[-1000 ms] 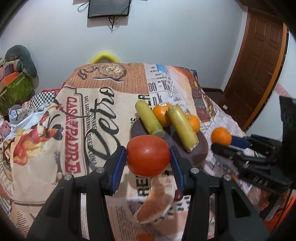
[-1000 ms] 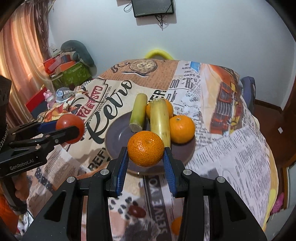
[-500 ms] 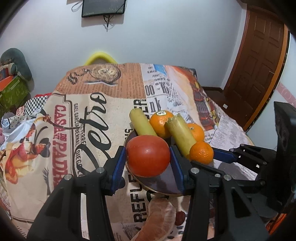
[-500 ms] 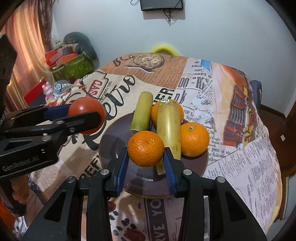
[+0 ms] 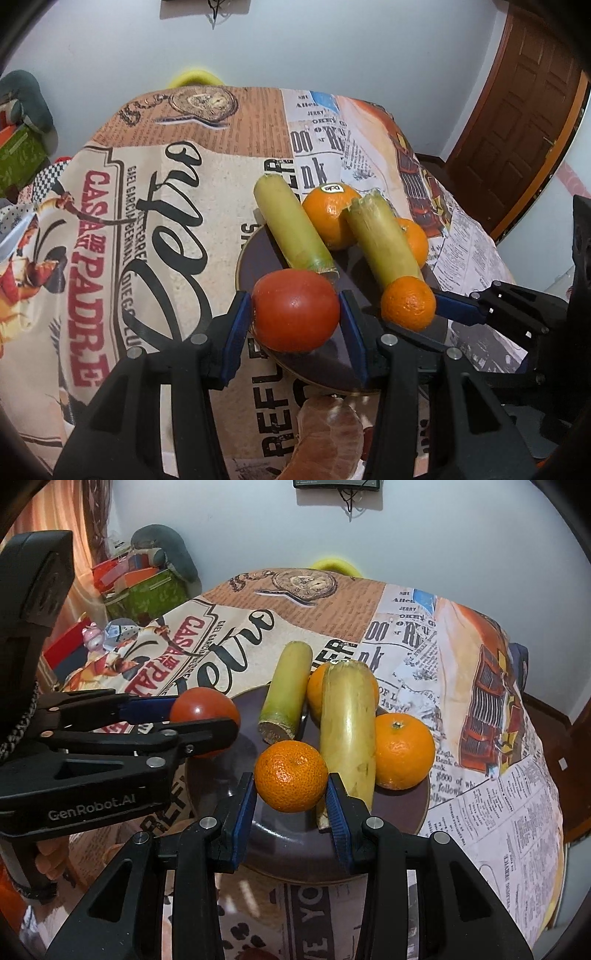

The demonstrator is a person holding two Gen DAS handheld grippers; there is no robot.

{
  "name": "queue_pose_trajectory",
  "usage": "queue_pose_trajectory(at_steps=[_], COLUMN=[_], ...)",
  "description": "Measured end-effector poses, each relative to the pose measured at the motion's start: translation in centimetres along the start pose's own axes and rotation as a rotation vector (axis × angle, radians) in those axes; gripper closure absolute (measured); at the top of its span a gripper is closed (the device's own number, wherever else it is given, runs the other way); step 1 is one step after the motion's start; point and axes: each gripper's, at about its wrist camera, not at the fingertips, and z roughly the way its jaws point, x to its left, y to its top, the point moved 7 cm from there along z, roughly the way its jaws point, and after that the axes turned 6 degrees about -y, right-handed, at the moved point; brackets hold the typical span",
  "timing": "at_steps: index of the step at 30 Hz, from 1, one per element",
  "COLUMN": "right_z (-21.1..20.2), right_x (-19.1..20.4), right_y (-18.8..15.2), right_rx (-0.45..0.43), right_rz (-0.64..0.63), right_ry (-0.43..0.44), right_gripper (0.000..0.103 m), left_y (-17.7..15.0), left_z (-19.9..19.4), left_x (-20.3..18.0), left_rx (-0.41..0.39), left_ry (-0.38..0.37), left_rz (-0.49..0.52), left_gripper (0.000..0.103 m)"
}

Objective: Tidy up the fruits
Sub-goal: 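Carry the tomato and mandarin onto the dark plate and open both tools, then grasp the peeled pomelo segment with the left tool while the right tool grasps another mandarin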

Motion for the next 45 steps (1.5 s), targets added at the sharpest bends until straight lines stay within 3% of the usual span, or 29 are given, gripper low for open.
queue_pose_trajectory(at_steps=[3, 5, 13, 28, 38, 41, 45], right_z=[-0.1, -0.3, -1.9, -9.6, -11.8, -11.8, -11.3], right_x=[0.1, 0.0, -0.6, -3.2, -4.6, -4.9, -5.5], right_y=[-0.2, -0.1, -0.4, -2.1, -5.7, -7.1, -8.9], right_rx=[0.001, -0.010, -0.023, -0.087, -0.061, -0.038, 0.002], right_rz=[-0.002, -0.003, 0.004, 0.115, 0.176, 0.192, 0.209], right_ry=[0.001, -0.016, -0.035, -0.079, -0.129, -0.134, -0.138], right_gripper=[0.062, 0.053, 0.053, 0.053, 0.052, 0.052, 0.052], left_y=[0.2, 0.5, 0.4, -2.8, -7.4, -8.9, -10.4], left_z=[-0.5, -0.9, -2.9, -9.4, -10.4, -9.7, -8.3], left_x=[0.0, -0.2, -0.5, -2.2, -2.9, -3.1, -3.0], left_rx=[-0.021, -0.033, -0.051, -0.096, -0.042, 0.001, 0.046], left_ry=[-0.005, -0.004, 0.023, 0.037, 0.028, 0.000, 0.019], left_rz=[0.001, 0.006, 0.028, 0.048, 0.068, 0.063, 0.075], left_gripper=[0.053, 0.052, 0.052, 0.052, 0.052, 0.049, 0.049])
